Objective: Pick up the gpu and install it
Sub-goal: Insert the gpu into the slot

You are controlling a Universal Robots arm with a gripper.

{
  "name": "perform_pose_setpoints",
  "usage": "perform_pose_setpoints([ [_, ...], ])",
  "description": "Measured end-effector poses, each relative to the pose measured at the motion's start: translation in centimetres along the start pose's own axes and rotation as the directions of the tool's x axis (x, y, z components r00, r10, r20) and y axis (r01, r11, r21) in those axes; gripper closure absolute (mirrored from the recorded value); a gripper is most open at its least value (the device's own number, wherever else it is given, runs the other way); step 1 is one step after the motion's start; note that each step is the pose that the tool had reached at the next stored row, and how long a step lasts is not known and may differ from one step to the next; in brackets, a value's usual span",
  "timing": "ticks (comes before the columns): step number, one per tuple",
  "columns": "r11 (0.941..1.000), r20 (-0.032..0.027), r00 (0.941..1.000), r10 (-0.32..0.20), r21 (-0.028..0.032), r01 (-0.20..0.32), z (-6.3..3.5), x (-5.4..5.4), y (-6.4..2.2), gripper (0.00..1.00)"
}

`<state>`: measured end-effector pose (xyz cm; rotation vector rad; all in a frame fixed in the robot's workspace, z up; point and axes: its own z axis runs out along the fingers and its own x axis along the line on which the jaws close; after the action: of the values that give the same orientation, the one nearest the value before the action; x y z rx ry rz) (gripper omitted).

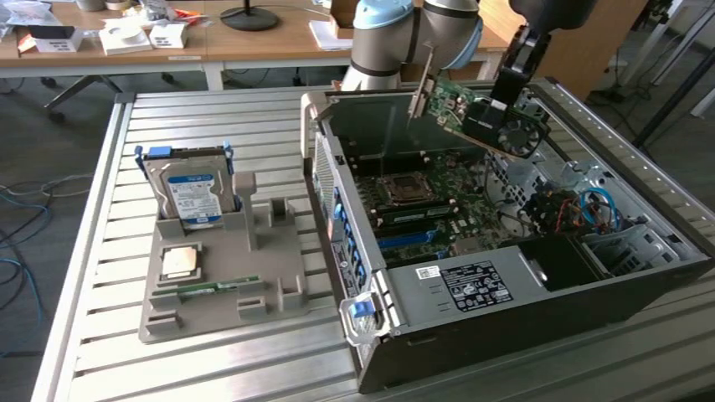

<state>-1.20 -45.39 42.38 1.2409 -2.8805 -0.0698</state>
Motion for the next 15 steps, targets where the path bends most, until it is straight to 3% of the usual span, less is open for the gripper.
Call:
perform_pose_setpoints([
  [4,0.9975,-0.0030,0.9975,-0.071,-0.0010,0.071,0.02,0.00,0.00,0.74],
  [8,0.9895,-0.0060,0.9895,-0.144,-0.0024,0.144,0.05,0.00,0.00,0.74],
  [12,0.9764,-0.0089,0.9764,-0.216,-0.0039,0.216,0.09,0.00,0.00,0.74],
  [15,0.9632,-0.0109,0.9631,-0.269,-0.0052,0.269,0.11,0.00,-0.01,0.74],
])
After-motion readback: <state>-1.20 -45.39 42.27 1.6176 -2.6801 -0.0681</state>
